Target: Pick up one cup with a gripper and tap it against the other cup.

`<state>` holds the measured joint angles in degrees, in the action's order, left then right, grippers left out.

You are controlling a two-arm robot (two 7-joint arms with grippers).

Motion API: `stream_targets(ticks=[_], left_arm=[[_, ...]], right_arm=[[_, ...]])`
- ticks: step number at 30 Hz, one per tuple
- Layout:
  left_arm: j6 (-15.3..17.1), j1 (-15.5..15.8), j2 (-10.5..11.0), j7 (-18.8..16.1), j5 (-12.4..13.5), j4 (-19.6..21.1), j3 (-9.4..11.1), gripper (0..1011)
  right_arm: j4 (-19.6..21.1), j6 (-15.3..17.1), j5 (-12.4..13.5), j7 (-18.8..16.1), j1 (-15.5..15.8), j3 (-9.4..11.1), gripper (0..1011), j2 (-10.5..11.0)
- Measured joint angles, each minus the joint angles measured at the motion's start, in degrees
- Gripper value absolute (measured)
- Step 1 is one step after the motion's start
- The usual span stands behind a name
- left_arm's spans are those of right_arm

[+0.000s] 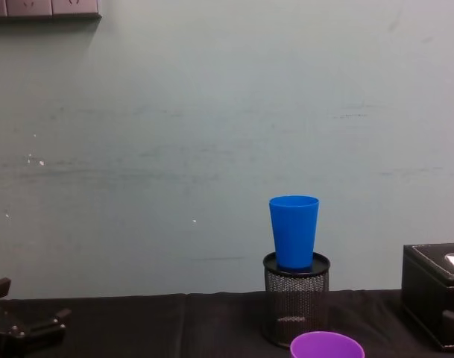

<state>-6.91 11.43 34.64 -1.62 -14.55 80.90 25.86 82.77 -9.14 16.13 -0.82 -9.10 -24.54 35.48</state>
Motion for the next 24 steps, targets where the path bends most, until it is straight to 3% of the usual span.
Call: stream_targets(ticks=[9,14,16,20,24], left_arm=[[0.0,0.0,0.0,0.0,0.0,0.0,0.0,1000],[0.0,0.0,0.0,0.0,0.0,0.0,0.0,1000],[0.0,0.0,0.0,0.0,0.0,0.0,0.0,1000],[0.0,0.0,0.0,0.0,0.0,0.0,0.0,1000],[0.0,0.0,0.0,0.0,0.0,0.0,0.0,1000]], right_arm=[[4.65,-4.88,4.7,-5.56,7.47,2.29,1000,2.25],[6.72,-8.01,7.09,-10.44,11.51,2.65,1000,3.49],[6.77,-8.28,7.33,-11.09,11.74,2.59,1000,3.54],[6.31,-8.82,9.02,-15.58,11.49,1.81,1000,3.22],[5.5,-7.37,10.75,-18.88,9.96,1.27,1000,2.4]])
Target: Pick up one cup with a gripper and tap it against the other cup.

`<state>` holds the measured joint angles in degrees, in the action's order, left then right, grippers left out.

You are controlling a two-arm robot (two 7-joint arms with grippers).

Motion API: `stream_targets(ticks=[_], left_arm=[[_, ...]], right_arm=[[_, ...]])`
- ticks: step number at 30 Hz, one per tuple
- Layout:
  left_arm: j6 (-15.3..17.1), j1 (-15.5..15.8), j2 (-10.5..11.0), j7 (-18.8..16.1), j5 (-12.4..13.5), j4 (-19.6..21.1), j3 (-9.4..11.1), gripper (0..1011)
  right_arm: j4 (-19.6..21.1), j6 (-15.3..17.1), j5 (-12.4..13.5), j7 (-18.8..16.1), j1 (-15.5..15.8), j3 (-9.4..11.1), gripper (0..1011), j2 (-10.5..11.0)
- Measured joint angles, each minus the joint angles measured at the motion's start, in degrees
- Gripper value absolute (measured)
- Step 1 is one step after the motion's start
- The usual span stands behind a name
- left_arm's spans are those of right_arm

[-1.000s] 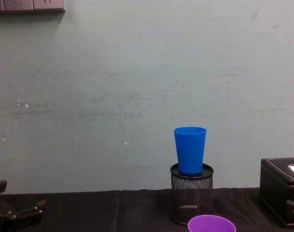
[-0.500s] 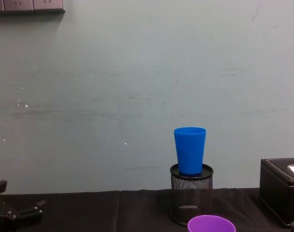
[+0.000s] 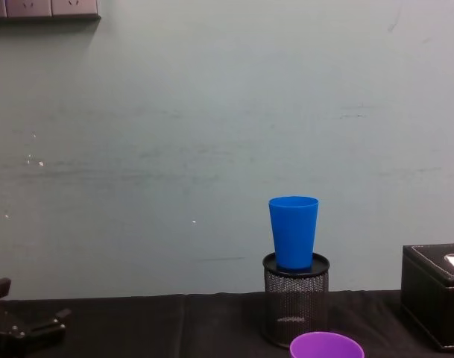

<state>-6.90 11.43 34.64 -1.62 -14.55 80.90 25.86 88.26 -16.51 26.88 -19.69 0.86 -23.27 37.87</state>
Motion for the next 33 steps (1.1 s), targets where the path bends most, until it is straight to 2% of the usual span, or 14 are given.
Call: stream_targets(ticks=[8,12,16,22,26,33], left_arm=[[0.0,0.0,0.0,0.0,0.0,0.0,0.0,1000],[0.0,0.0,0.0,0.0,0.0,0.0,0.0,1000],[0.0,0.0,0.0,0.0,0.0,0.0,0.0,1000],[0.0,0.0,0.0,0.0,0.0,0.0,0.0,1000],[0.0,0.0,0.0,0.0,0.0,0.0,0.0,1000],[0.0,0.0,0.0,0.0,0.0,0.0,0.0,1000]], right_arm=[[-1.36,6.3,2.02,-4.48,-4.52,-1.4,1000,-2.39],[-2.89,8.7,0.7,-5.15,-6.89,-2.6,1000,-4.08],[-4.16,9.38,-1.45,-5.33,-8.4,-3.53,1000,-5.32],[-6.56,9.31,-4.14,-5.58,-10.45,-4.44,1000,-7.18],[-9.13,8.12,-5.65,-6.53,-12.23,-4.95,1000,-8.84],[-13.01,4.96,-6.29,-8.54,-14.02,-4.86,1000,-11.26]])
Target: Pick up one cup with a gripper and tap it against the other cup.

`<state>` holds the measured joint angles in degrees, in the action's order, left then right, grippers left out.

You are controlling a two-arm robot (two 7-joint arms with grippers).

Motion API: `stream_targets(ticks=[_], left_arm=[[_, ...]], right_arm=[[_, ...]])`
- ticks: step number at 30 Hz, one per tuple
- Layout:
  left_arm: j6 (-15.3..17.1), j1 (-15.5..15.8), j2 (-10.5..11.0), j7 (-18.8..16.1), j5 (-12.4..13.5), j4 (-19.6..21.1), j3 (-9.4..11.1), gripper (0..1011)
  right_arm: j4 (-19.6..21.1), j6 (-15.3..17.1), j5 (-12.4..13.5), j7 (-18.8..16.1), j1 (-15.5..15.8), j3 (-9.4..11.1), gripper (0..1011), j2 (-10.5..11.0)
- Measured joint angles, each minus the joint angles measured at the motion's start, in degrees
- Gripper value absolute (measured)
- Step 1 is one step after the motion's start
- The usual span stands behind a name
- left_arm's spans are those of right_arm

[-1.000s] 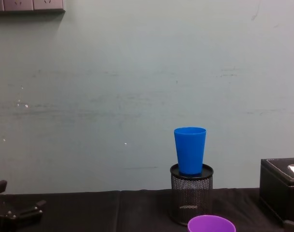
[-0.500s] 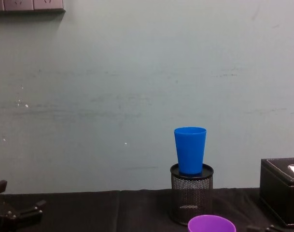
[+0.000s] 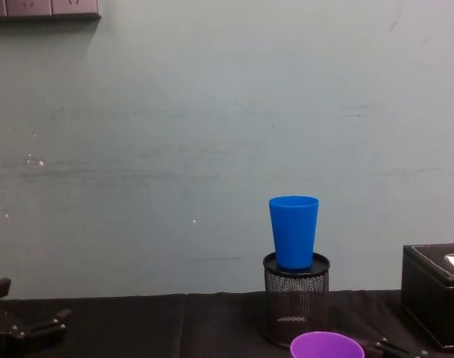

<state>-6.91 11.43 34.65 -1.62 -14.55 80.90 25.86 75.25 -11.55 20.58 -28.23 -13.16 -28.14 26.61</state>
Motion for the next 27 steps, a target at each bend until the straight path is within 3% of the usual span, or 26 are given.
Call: stream_targets(ticks=[11,27], left_arm=[[0.0,0.0,0.0,0.0,0.0,0.0,0.0,1000],[0.0,0.0,0.0,0.0,0.0,0.0,0.0,1000]], right_arm=[[-4.65,-3.32,-0.78,-1.76,-1.6,1.07,1000,-3.02],[-4.91,-3.33,-1.73,-3.33,-1.55,2.66,1000,-4.9]])
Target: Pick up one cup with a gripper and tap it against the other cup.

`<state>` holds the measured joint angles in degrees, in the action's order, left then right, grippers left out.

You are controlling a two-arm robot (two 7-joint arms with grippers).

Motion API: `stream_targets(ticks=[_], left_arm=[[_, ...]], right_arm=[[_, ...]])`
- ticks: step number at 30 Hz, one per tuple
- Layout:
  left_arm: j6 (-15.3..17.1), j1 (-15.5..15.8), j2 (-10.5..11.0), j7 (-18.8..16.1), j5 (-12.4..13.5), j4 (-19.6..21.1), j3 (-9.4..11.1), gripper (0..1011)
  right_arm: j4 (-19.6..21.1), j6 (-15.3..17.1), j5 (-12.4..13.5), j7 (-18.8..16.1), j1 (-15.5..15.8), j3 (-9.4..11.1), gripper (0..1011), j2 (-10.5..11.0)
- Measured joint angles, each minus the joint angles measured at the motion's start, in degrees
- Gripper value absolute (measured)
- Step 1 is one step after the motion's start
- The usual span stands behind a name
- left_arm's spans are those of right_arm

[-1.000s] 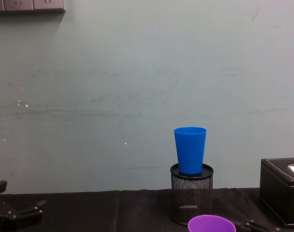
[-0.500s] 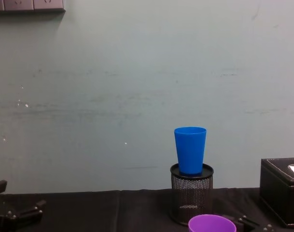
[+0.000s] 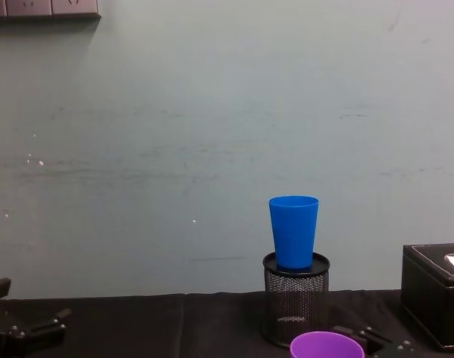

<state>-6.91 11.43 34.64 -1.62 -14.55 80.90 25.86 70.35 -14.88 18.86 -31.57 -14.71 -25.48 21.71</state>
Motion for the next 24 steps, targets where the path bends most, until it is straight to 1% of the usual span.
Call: stream_targets(ticks=[15,24], left_arm=[[0.0,0.0,0.0,0.0,0.0,0.0,0.0,1000],[0.0,0.0,0.0,0.0,0.0,0.0,0.0,1000]], right_arm=[[-0.55,0.65,-0.46,-0.38,0.24,1.03,1000,-1.37],[-1.88,-0.24,-0.34,-1.28,-0.06,1.41,1000,-2.04]])
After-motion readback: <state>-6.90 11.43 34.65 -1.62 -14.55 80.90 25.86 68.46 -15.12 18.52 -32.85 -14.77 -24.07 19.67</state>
